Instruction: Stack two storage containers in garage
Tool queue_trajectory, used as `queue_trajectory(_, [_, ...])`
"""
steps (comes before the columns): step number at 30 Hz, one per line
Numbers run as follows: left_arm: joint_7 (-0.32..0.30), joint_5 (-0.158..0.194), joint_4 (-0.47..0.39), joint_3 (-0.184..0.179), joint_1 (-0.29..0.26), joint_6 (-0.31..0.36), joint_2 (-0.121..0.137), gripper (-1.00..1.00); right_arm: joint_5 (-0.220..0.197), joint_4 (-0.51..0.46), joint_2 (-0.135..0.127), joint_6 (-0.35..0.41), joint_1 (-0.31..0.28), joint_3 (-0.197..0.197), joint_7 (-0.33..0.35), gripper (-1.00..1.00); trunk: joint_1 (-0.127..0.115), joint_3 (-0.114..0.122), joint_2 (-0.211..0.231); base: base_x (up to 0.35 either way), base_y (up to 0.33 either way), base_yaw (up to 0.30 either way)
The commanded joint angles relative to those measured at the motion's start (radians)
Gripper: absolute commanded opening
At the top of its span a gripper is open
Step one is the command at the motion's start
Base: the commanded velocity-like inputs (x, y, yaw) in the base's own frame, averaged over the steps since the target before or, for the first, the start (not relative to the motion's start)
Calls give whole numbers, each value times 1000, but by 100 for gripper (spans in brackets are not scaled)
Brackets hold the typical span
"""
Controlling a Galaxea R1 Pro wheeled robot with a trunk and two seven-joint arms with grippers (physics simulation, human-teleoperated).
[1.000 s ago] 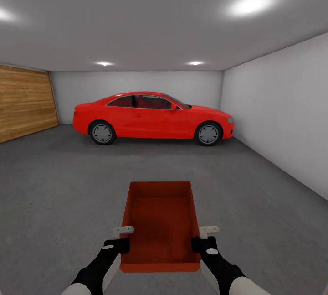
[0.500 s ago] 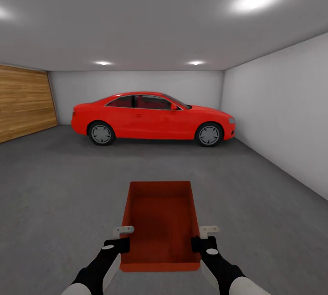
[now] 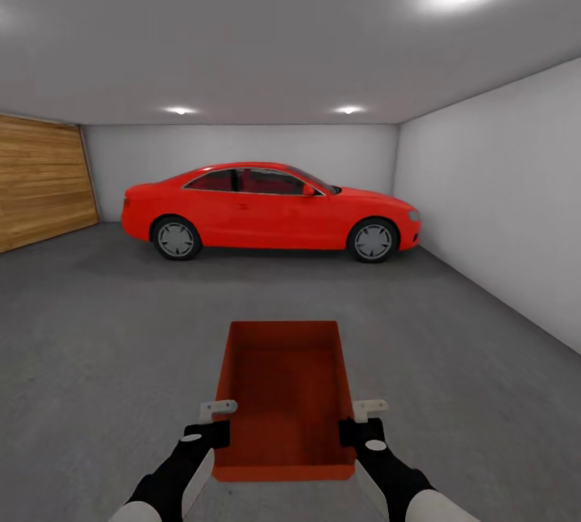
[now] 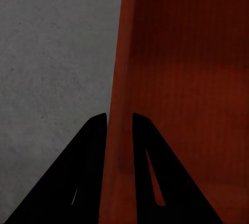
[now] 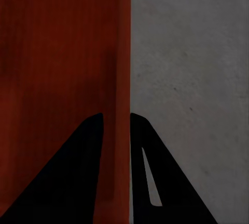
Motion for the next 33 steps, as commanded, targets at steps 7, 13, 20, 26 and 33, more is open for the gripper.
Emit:
queue_trajectory(7, [3,63,-2,18,-1,8,0,-100,5,-3,0,-53,-1,-32,-15,-100,1,-1,-1,322,0,0])
queue_trajectory(13, [3,63,-2,18,0,8,0,-100,5,-3,0,-53,-1,-32,-15,-100,1,-1,-1,322,0,0])
queue_trajectory(20, [3,63,-2,18,0,8,0,-100,5,-3,0,-53,-1,-32,-15,-100,1,-1,-1,321,8,0])
queue_trajectory(26, [3,63,-2,18,0,8,0,-100,5,-3,0,-53,-1,-32,-15,-100,1,-1,-1,322,73,0])
queue_trajectory(33, [3,63,-2,18,0,8,0,-100,5,-3,0,-54,-1,-32,-15,-100,1,-1,-1,322,85,0])
